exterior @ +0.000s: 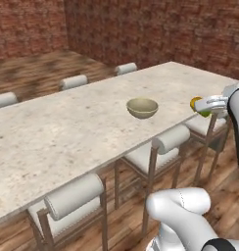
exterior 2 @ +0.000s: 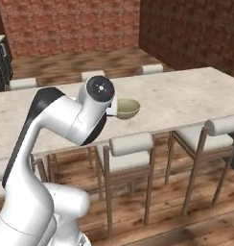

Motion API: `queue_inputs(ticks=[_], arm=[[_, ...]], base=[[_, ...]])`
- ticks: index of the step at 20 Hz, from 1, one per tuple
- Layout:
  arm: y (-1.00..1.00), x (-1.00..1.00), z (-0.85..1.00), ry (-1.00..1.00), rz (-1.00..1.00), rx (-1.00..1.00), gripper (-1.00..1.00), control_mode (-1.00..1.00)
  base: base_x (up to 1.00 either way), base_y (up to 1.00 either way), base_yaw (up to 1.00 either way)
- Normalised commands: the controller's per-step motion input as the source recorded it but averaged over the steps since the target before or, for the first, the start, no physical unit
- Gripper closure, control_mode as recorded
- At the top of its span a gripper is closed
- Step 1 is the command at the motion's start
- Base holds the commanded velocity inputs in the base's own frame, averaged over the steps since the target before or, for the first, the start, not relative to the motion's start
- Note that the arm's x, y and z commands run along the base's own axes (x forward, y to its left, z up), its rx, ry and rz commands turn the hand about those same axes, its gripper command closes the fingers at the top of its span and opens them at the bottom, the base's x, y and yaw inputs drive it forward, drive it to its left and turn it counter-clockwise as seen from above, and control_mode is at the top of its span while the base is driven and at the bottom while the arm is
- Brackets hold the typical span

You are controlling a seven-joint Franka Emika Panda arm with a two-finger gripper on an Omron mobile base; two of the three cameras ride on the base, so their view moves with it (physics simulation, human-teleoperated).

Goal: Retrieve the mango and pear from the fridge and place them into the bowl on the dining table.

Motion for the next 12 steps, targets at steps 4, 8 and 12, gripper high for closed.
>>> queue_inputs(ticks=[4, 8, 12], arm=[[0.0, 0.0, 0.0, 0.0, 0.0, 0.0, 1.0, 1.0], [0.0, 0.0, 0.0, 0.0, 0.0, 0.0, 1.0, 1.0], [0.0, 0.0, 0.0, 0.0, 0.0, 0.0, 1.0, 1.0]], base=[[1.0, -0.62, 0.38], [1.0, -0.57, 0.37], [1.0, -0.41, 0.36]])
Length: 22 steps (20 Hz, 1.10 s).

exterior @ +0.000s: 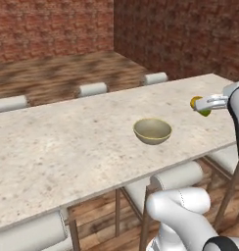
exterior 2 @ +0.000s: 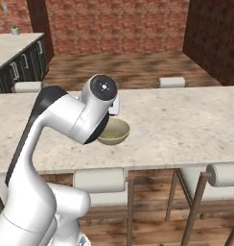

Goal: Retrieve the mango and pear from the fridge and place them into the bowl on the dining table.

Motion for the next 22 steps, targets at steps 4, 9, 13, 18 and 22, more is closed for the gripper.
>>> queue_inputs(ticks=[4, 9, 13, 18, 22], arm=[[0.0, 0.0, 0.0, 0.0, 0.0, 0.0, 1.0, 1.0], [0.0, 0.0, 0.0, 0.0, 0.0, 0.0, 1.0, 1.0], [0.0, 0.0, 0.0, 0.0, 0.0, 0.0, 1.0, 1.0], [0.0, 0.0, 0.0, 0.0, 0.0, 0.0, 1.0, 1.0], [0.0, 0.0, 0.0, 0.0, 0.0, 0.0, 1.0, 1.0]], base=[[1.0, -0.28, 0.35], [1.0, -0.3, 0.36], [0.89, -0.17, 0.35], [0.68, -0.01, 0.28], [0.45, 0.0, 0.13]])
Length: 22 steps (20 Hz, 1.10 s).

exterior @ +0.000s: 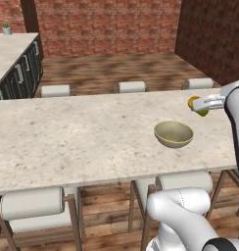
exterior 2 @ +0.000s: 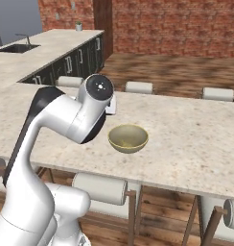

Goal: Retrieve the mango and pear from the fridge and place them into the bowl on the dining table.

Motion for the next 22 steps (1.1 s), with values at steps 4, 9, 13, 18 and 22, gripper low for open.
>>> queue_inputs(ticks=[4, 9, 13, 18, 22], arm=[[0.0, 0.0, 0.0, 0.0, 0.0, 0.0, 1.0, 1.0], [-0.05, 0.31, -0.18, 0.07, 0.0, 0.0, 1.0, -1.0], [-0.18, 0.41, -0.18, 0.13, -0.1, -0.01, 1.0, -1.0], [-0.31, 0.43, -0.11, 0.37, -0.15, 0.0, 1.0, -1.0], [-0.31, 0.23, -0.12, 0.25, -0.14, -0.02, 1.0, -1.0]], base=[[0.18, 0.0, 0.0], [0.0, 0.0, 0.0], [0.0, 0.0, 0.0], [0.0, 0.0, 0.0], [0.0, 0.0, 0.0]])
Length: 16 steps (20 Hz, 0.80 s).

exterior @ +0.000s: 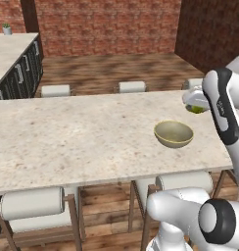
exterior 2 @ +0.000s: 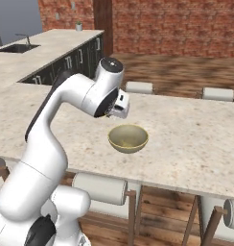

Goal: Retrieve the mango and pear from the fridge and place them into the bowl on the dining table.

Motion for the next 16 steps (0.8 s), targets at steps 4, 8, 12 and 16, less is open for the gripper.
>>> queue_inputs(ticks=[4, 8, 12, 16], arm=[[-0.1, 0.04, -0.39, 0.06, -0.09, -0.14, 1.0, -1.0], [0.0, 0.05, -0.4, 0.0, -0.03, -0.23, 1.0, -1.0], [0.0, 0.16, -0.32, 0.0, -0.02, -0.12, 1.0, -1.0], [0.0, 0.22, -0.27, 0.04, -0.01, -0.02, 1.0, -1.0]], base=[[0.0, 0.0, 0.0], [0.0, 0.0, 0.0], [0.0, 0.0, 0.0], [0.0, 0.0, 0.0]])
